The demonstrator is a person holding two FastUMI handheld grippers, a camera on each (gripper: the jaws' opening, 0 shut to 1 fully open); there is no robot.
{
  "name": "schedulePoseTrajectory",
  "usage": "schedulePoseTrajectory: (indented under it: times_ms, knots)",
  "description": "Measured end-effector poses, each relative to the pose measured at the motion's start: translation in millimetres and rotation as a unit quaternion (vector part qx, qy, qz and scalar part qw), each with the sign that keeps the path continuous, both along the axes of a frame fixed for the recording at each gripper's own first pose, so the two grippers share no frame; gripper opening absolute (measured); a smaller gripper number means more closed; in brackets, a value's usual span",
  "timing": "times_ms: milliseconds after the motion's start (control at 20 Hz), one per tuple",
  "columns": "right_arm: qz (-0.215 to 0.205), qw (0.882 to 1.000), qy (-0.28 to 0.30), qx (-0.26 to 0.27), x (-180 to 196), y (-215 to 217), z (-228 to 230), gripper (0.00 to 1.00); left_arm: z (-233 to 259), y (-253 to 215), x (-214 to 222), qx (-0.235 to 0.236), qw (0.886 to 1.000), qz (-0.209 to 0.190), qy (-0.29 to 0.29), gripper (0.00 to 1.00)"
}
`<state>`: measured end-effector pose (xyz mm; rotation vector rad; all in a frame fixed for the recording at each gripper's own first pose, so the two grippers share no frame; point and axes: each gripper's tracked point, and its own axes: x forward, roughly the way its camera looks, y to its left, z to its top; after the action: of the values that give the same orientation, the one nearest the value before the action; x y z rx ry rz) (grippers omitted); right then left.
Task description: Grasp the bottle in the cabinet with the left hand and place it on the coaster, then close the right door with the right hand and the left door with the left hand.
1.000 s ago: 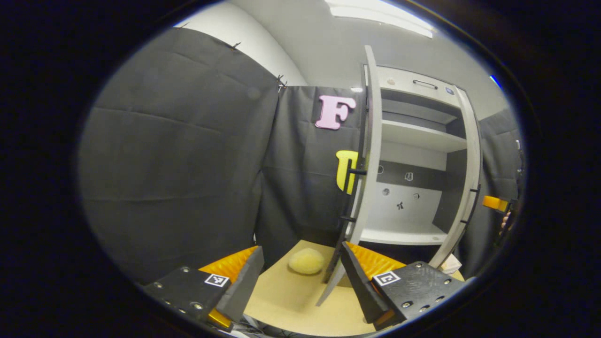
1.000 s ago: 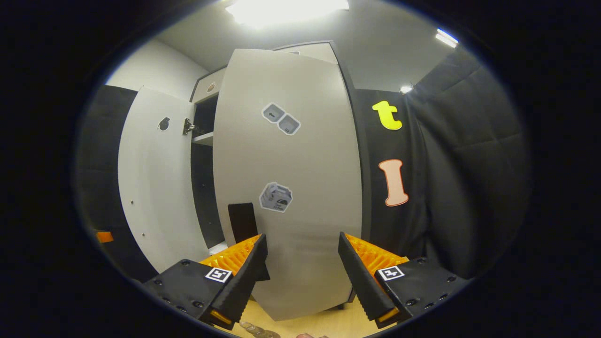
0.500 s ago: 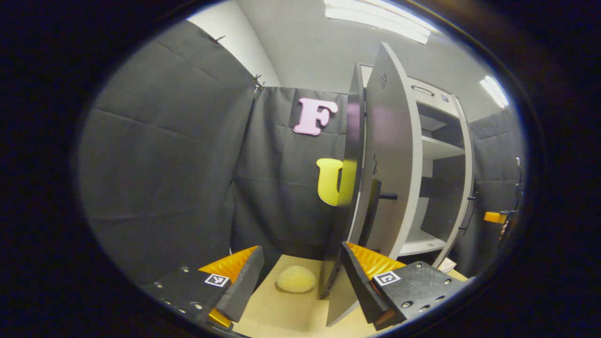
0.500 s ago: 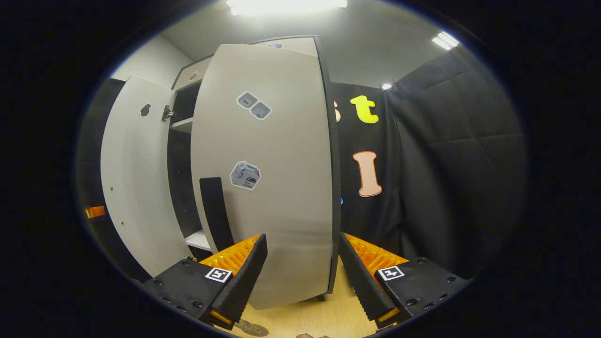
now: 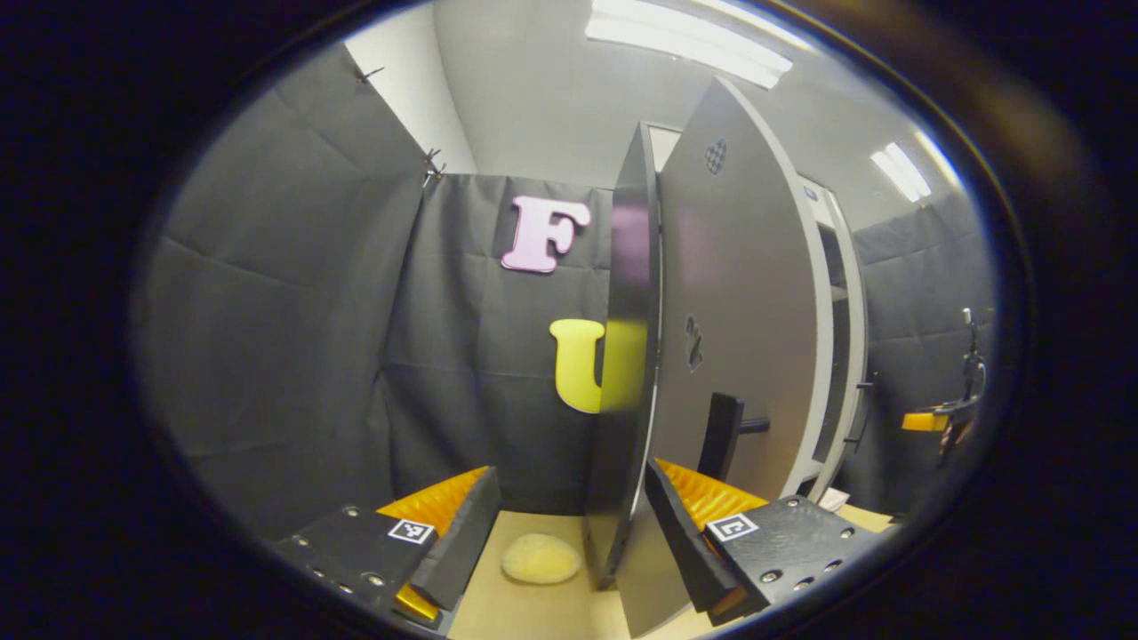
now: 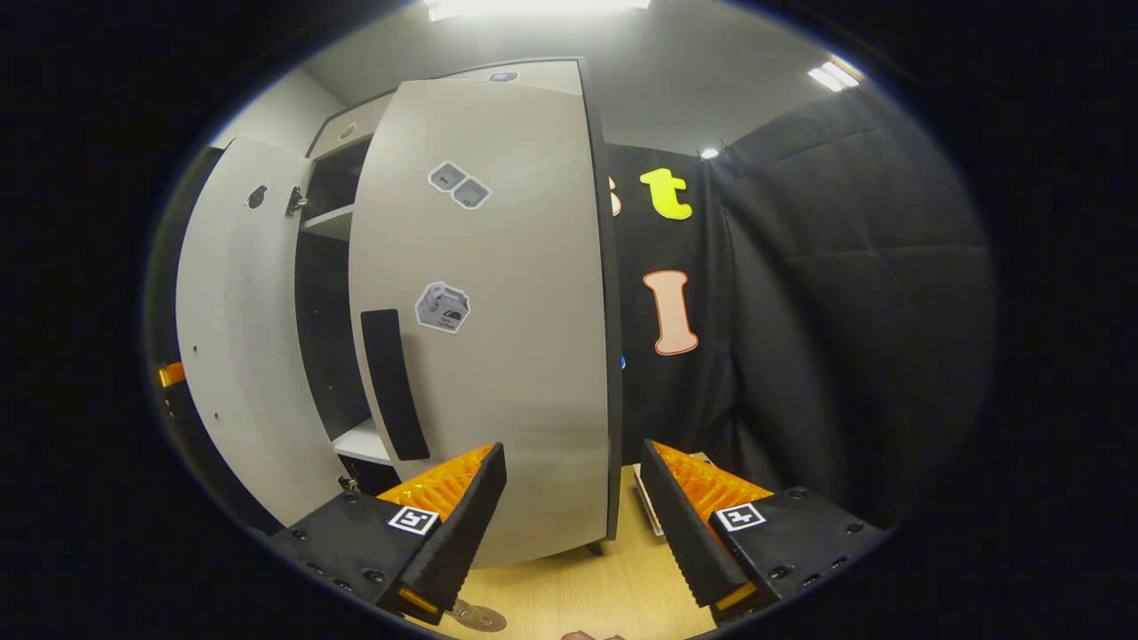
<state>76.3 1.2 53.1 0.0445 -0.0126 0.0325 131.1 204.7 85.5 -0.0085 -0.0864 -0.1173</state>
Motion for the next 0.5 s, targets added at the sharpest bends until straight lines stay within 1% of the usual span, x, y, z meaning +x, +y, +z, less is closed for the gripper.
schedulePoseTrajectory:
  times_ms: [100, 150, 200, 250, 350, 500]
  knots:
    - [-0.009, 1.000, 0.006, 0.002, -3.2, -4.2, -3.6, 0.97, 0.9, -2.2, 4.5, 0.009, 1.000, -0.010, 0.000, 0.95]
    - [-0.013, 1.000, 0.007, 0.004, -5.7, -6.4, -3.7, 0.91, 1.5, -3.8, 6.5, 0.012, 1.000, -0.014, 0.000, 0.95]
    - [-0.016, 1.000, 0.008, 0.005, -6.7, -8.3, -3.3, 0.91, 2.1, -7.7, 11.3, 0.014, 1.000, -0.020, -0.001, 0.96]
    - [-0.020, 1.000, 0.009, 0.005, -8.0, -10.2, -3.3, 0.97, 4.1, -10.1, 13.8, 0.015, 1.000, -0.025, -0.003, 0.96]
    - [-0.023, 1.000, 0.007, 0.000, -9.7, -12.6, -0.7, 0.97, 7.0, -17.5, 19.7, 0.012, 0.999, -0.038, -0.003, 0.95]
    - [-0.026, 1.000, -0.002, 0.004, -9.4, -16.0, 1.9, 0.97, 6.8, -21.4, 18.3, 0.015, 0.999, -0.044, 0.006, 0.94]
